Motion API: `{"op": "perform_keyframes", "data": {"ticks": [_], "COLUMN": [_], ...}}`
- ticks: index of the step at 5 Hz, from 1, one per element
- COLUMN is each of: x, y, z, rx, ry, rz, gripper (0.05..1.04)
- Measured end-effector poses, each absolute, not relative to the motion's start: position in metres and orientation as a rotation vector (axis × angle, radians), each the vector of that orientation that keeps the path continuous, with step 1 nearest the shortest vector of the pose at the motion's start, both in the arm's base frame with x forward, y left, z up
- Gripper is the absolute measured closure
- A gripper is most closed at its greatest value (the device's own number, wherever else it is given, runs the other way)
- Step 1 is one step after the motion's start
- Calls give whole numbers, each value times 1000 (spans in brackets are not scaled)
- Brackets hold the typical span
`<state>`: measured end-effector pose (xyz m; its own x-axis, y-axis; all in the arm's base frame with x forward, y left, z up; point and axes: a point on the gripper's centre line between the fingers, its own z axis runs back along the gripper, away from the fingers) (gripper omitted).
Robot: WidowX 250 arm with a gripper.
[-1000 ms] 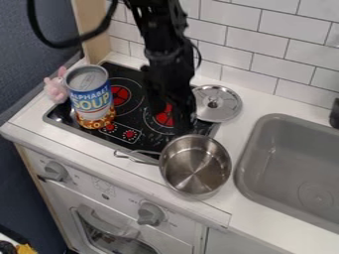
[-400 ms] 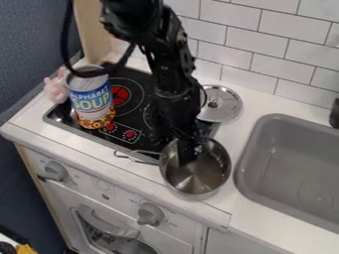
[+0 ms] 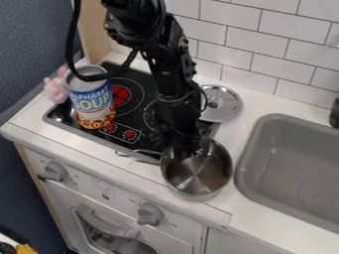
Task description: Put the silver bowl on the left burner
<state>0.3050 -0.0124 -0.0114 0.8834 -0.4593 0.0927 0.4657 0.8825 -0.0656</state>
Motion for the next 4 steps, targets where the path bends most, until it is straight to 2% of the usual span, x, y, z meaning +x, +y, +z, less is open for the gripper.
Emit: {"op": "perform_keyframes", "data": {"ticks": [1,2,3,4], "x": [305,304,304,308], "y": [-13,-13,-13,-2], "z": [-11,-10,-1,21], "rx": [-88,-92,-103,-110], "ry": [-75,-68,-71,-126], "rz": [-475,-471,-472,-434], "gripper": [940,1010,1013,1013]}}
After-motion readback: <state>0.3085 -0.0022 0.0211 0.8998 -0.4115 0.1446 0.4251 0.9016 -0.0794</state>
